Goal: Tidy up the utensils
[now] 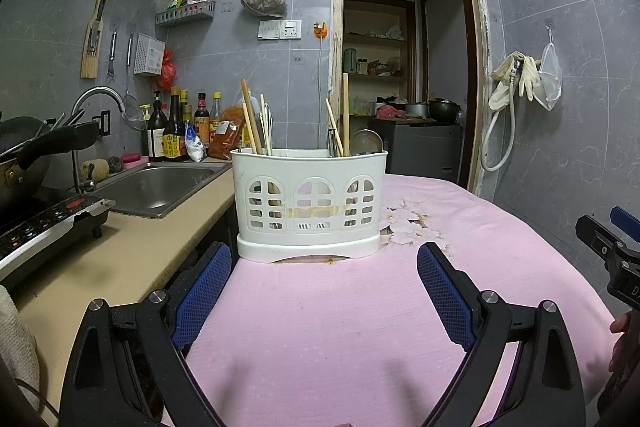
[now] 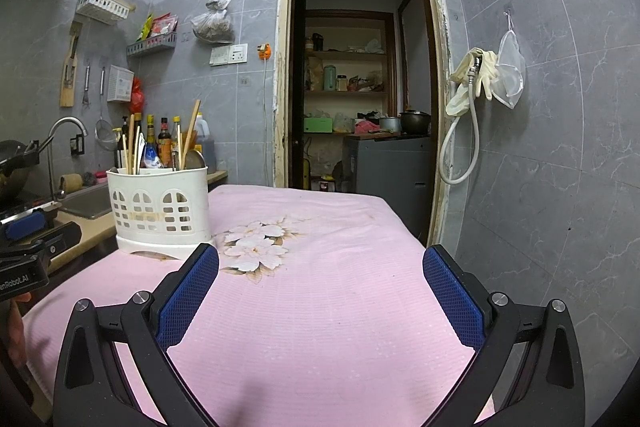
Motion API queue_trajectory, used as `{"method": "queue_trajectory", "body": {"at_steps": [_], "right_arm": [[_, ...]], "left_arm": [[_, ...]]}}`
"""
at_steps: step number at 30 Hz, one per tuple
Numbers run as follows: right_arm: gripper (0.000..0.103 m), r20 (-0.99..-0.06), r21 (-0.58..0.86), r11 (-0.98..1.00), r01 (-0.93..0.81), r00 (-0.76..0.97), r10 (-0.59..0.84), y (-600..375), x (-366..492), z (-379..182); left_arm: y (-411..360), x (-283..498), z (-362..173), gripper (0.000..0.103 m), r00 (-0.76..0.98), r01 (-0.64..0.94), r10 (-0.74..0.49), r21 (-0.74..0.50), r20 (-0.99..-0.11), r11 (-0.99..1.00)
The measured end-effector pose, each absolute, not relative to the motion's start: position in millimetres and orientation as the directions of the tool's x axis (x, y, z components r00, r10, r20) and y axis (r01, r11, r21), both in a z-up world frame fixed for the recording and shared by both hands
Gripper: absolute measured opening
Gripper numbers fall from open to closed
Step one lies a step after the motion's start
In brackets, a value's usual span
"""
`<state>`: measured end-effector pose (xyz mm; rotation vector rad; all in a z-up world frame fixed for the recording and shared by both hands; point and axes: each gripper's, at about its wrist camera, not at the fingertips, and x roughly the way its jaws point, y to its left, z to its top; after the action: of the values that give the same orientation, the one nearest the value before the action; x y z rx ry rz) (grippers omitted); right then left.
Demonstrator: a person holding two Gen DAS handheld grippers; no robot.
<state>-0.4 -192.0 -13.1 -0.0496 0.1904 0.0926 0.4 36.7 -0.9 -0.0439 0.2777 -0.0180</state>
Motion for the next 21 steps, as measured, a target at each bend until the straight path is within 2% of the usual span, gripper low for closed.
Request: {"method": "queue_trajectory", "body": {"at_steps": [21], "right_arm": [[0.103, -0.191, -0.039, 0.995, -0.097, 0.978, 0.087, -192.1, -0.2, -13.4]], "left_arm": [[34.6, 0.2, 0.0, 0.091, 0.962, 0.012, -0.024, -0.045, -0.273, 0.999]]}}
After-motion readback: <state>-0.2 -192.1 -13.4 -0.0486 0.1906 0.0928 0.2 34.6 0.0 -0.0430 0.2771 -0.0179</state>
